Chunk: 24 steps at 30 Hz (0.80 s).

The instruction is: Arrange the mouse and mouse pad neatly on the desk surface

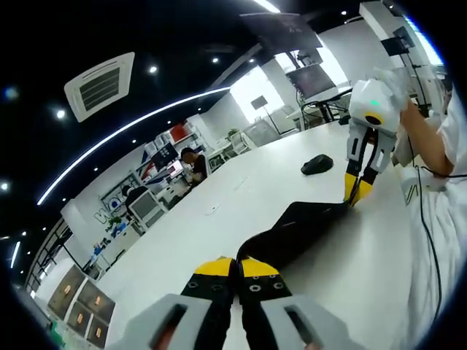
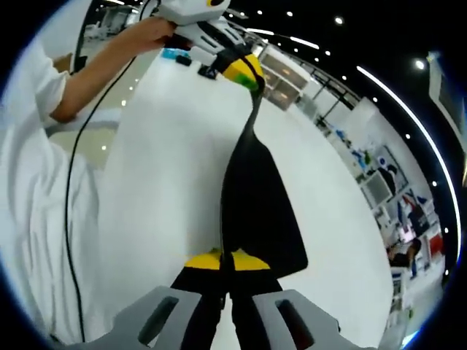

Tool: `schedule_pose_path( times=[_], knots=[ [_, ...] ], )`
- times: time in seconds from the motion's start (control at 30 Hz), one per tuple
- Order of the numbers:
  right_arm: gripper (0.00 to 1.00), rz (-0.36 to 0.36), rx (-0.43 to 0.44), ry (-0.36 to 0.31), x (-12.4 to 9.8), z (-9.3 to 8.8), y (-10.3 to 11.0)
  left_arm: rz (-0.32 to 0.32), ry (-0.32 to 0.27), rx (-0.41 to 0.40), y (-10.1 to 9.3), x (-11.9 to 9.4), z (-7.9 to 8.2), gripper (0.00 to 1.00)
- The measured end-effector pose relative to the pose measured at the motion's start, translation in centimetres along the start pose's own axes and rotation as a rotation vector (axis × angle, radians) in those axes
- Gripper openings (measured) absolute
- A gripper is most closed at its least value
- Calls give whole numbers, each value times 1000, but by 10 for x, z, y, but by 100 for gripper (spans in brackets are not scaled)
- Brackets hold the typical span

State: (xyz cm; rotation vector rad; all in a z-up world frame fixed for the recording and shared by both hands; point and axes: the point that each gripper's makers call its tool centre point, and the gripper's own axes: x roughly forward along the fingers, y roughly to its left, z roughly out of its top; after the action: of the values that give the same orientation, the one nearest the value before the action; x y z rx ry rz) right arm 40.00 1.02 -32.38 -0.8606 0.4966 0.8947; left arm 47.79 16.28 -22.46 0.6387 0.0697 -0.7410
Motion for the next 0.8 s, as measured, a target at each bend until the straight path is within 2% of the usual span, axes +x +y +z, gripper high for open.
schedule_pose_path(
  times=[0.47, 0.8],
  knots=[
    [2, -70, -6, 36, 2, -8, -17, -11, 6, 13, -3, 1, -1, 3],
    [2, -157, 22, 57, 6, -16, -39, -37, 26, 34, -8, 4, -7, 3]
  ],
)
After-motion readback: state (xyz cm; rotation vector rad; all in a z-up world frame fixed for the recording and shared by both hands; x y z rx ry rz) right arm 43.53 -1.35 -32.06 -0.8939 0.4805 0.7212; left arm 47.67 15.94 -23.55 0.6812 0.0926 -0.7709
